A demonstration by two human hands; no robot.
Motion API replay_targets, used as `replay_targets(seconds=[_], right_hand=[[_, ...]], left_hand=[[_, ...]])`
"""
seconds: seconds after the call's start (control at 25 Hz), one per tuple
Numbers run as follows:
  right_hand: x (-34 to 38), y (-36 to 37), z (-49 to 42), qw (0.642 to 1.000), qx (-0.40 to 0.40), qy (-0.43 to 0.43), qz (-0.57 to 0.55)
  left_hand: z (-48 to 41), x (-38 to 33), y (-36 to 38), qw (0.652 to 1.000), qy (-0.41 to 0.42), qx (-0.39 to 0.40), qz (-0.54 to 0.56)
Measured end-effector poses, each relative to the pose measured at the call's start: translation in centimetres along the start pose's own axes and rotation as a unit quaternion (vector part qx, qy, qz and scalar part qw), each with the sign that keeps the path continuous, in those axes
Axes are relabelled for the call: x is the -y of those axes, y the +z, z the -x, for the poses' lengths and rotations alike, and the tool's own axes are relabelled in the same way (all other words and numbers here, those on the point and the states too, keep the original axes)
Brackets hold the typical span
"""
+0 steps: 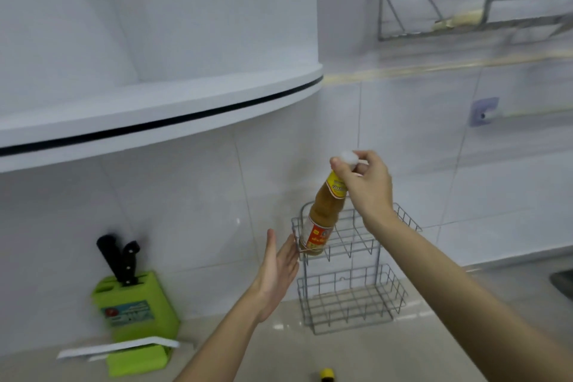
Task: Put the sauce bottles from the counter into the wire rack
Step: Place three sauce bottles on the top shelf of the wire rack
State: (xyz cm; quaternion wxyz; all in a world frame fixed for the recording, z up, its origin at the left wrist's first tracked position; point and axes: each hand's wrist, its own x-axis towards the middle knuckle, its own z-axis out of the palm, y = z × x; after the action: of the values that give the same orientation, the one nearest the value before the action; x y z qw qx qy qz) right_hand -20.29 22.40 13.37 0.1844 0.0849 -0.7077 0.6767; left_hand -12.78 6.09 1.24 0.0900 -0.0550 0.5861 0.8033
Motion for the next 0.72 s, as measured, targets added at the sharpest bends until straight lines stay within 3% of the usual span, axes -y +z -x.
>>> replay_targets(seconds=[0.2, 0.32, 0.4, 0.52, 0.72], right_hand=[[-0.6, 2.2, 0.6, 0.994, 0.058, -0.054, 0.076], [-1.1, 3.2, 1.0, 0.956, 0.201, -0.117, 0.178], [-2.4, 3.2, 1.7, 0.936, 0.266, -0.104, 0.207], [-3.2, 2.2, 2.1, 0.948, 0.246, -0.081, 0.186], [-3.4, 1.9, 2.0, 0.937, 0.279, -0.083, 0.194]], left_hand=[[-0.2, 0.3, 0.2, 1.0, 0.002, 0.001, 0.003], [-0.5, 0.4, 0.1, 1.0, 0.008, -0.009, -0.01], [-0.5, 0.7, 0.2, 1.0, 0.006, -0.007, -0.021], [-0.1, 0.8, 0.3, 0.999, 0.01, 0.001, -0.049], [-0.2, 1.0, 0.3, 0.996, 0.013, -0.004, -0.093]])
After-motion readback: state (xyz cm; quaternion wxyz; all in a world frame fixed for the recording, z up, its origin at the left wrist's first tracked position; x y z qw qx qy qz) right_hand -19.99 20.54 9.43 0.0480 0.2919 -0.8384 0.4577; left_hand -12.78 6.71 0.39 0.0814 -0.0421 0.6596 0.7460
